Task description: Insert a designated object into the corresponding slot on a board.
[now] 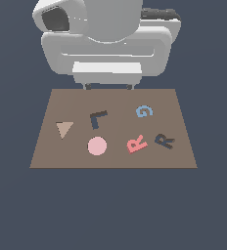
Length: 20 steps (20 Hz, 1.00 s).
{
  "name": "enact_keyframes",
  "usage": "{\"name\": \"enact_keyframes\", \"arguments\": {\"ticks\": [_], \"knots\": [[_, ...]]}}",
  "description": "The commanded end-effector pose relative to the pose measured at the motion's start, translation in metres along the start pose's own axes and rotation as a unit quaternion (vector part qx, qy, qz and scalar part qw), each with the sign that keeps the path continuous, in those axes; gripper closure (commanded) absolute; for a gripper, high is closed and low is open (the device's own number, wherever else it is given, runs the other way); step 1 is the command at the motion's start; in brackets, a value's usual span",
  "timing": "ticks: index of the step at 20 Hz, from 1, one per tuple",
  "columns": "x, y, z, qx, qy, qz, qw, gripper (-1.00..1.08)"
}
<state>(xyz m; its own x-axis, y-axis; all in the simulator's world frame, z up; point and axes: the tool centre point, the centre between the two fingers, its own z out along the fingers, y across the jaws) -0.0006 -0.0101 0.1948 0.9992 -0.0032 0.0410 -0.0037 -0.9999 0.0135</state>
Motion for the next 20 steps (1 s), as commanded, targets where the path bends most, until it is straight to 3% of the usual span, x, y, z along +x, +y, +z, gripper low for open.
{"name": "enact_keyframes", "arguments": {"ticks": [1,11,20], "knots": [[0.0,0.0,0.0,0.0,0.0,0.0,1.0,-0.92],[0.001,-0.006,0.007,0.0,-0.001,0.028,0.9996,-0.92],[0.005,-0.021,0.026,-0.002,-0.004,0.104,0.9946,-0.92]]}}
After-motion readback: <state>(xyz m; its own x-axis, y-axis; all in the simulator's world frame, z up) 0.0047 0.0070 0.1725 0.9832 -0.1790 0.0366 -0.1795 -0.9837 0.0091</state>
